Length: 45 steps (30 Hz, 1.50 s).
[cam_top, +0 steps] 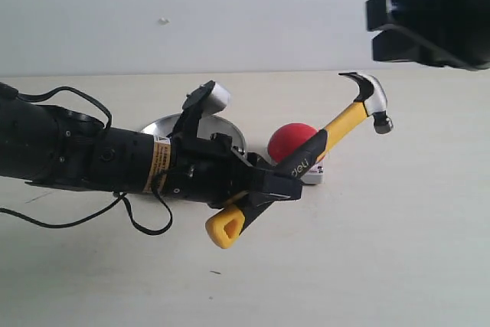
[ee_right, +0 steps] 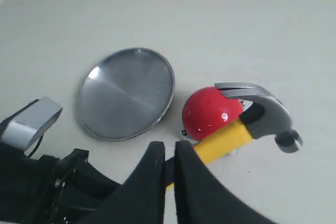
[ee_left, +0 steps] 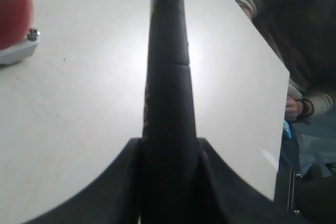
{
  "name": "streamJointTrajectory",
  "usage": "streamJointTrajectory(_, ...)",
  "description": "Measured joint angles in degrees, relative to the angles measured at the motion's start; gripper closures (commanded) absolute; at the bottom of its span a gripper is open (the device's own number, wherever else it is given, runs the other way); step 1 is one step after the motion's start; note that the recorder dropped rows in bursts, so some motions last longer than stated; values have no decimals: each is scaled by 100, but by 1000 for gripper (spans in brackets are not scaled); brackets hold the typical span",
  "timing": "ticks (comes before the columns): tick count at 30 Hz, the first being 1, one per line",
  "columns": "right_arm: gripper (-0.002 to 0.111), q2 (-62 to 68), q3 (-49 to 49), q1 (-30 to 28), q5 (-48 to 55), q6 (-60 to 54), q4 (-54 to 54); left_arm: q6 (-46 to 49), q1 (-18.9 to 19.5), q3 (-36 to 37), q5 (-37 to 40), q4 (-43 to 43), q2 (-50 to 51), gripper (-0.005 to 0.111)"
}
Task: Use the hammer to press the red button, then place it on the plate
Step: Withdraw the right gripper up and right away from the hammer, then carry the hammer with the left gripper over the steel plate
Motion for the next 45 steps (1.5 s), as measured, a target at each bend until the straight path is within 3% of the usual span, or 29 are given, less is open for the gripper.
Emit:
streamJointTrajectory(4,108,-1497,889,0,-293,-26,-68,24,4,-40,328,82,-254,107)
streamJointTrajectory(10,108,-3802,2149,0,-712,24,-23,-62,4,-40,1540,618,-861,107)
streamJointTrajectory(20,108,-5948,2851,0,-788,85,236,36,-63,501,2907,396,-1909,107)
streamJointTrajectory(29,108,-6284,3510,0,-864,72,357,1956,-464,1055,3310,-1979,-2280,107)
streamJointTrajectory(45,108,-6284,3767,0,-1228,82,446,5262,-1588,1114,3135,-6187,-2159,107)
